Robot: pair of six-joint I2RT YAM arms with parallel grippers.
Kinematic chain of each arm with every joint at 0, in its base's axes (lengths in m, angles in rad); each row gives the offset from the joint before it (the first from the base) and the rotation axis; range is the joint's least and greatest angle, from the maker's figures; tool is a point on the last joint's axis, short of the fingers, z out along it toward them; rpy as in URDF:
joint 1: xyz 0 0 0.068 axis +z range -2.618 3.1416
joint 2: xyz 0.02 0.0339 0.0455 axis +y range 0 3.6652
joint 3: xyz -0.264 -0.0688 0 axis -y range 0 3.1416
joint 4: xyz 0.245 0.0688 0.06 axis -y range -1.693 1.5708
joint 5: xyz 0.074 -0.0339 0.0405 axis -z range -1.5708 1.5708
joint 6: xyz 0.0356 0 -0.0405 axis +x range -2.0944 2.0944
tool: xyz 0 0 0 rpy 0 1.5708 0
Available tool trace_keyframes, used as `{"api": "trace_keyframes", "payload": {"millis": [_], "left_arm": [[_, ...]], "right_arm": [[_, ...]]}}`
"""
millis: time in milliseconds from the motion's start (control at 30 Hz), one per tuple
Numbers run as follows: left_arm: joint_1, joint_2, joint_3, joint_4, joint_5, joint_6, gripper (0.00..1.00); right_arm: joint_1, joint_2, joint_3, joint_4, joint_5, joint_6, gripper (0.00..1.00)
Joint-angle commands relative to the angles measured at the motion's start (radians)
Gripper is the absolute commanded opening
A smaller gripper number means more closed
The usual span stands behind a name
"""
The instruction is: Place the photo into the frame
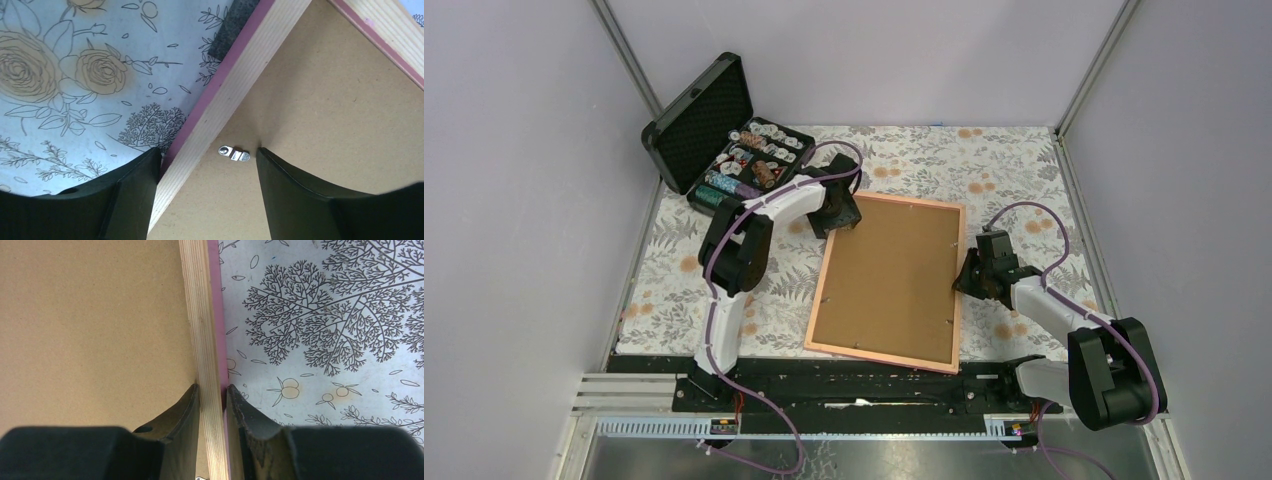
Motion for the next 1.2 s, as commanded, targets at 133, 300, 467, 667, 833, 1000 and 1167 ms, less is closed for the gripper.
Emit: {"api": "trace_keyframes", "payload": {"millis": [133,300,467,667,833,1000,1167], "left_arm": [[-0.017,0.026,0.039,-0.052,-0.033,0.012,0.64],[-0.016,0.020,0.010,-0.051,-0.025,0.037,0.48],[-0.017,0.015,-0.031,-0.011,-0.020,0.137,0.24],[-0.015,-0.033,-0.139,0.077,-0.064,0.297,0.00],[0.018,-0.053,-0.193,0.107,-0.063,0.421,0.00],[0.051,-0.075,-0.219,0.130,-0.001,0.493,0.00],[0.079,-0.121,-0.247,0.150,-0.097,0.546,0.00]], "right_arm": [[-0.001,0.026,-0.011,0.014,-0.047,0.005,0.00],[-0.001,0.027,-0.012,0.014,-0.047,0.005,0.00],[-0.001,0.026,-0.012,0.014,-0.046,0.004,0.00],[-0.002,0.024,-0.011,0.014,-0.046,0.005,0.00],[-0.001,0.025,-0.013,0.014,-0.047,0.005,0.00],[-0.001,0.026,-0.011,0.014,-0.047,0.005,0.00],[-0.001,0.024,-0.013,0.014,-0.045,0.006,0.00]]}}
